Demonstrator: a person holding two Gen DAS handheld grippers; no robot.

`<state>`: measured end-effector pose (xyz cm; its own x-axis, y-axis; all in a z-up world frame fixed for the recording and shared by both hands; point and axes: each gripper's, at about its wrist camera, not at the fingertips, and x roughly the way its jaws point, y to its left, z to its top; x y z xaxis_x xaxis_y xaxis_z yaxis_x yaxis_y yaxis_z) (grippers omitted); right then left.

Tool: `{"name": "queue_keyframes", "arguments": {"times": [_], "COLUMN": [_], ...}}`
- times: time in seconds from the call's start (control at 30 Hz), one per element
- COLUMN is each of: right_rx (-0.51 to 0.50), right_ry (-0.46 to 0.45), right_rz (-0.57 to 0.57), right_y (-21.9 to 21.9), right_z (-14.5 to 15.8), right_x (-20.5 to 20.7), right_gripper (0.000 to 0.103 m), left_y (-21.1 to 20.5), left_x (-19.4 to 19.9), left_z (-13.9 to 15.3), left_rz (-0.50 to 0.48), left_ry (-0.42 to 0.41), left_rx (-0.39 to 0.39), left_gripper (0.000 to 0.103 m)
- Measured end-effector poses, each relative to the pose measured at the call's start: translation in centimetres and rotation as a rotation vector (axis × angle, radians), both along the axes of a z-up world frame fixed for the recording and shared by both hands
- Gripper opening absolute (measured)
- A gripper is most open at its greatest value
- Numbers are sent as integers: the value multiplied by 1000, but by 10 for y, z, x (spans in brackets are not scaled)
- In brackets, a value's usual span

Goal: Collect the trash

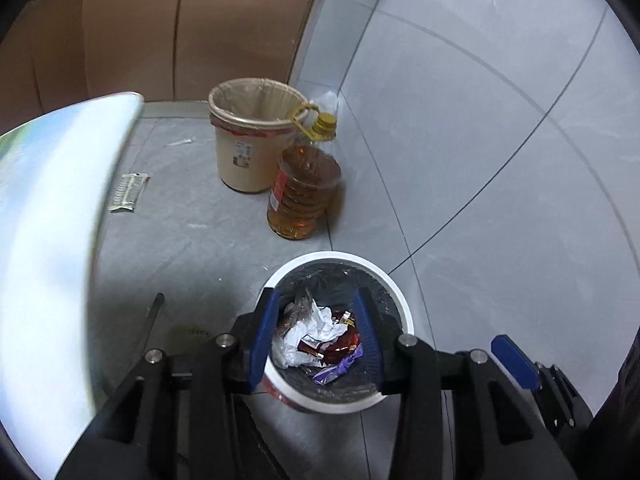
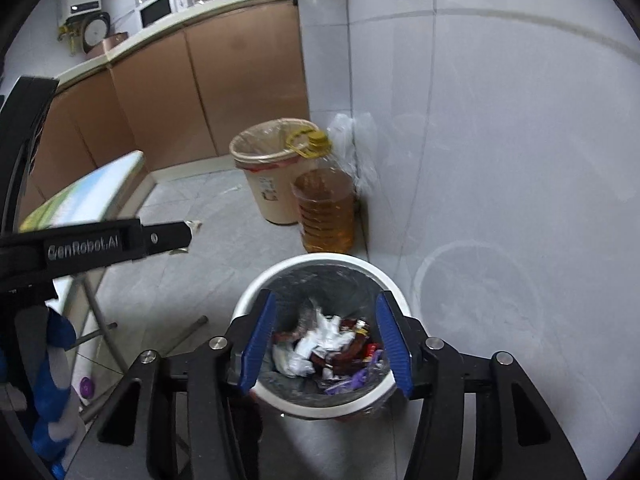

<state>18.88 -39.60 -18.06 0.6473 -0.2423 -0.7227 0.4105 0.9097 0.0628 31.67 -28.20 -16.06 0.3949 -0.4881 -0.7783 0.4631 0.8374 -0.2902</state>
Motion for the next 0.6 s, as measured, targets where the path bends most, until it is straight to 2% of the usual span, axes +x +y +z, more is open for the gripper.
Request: {"name": "queue_keyframes", "arguments": {"times": [0.2, 0.33, 0.47, 0.6], "right_rx": [-24, -47, -76, -113], "right_ry": [-80, -143, -193, -244], "right_rz": [70, 130, 198, 256], "right_y": [43, 78, 116, 152], "right_z": [40, 70, 96, 120], "right_x": [-14, -28, -45, -64], "right_gripper": [60, 66, 72, 82], "left_y": [61, 110, 154, 194], "left_x": [-38, -67, -98, -130], "left_z": [48, 78, 102, 121], "left_rz": [76, 157, 238, 311], "left_ry": [-152, -253, -344, -423], "left_rx": [-24, -22, -3, 25], "left_gripper": [38, 52, 58, 67]}}
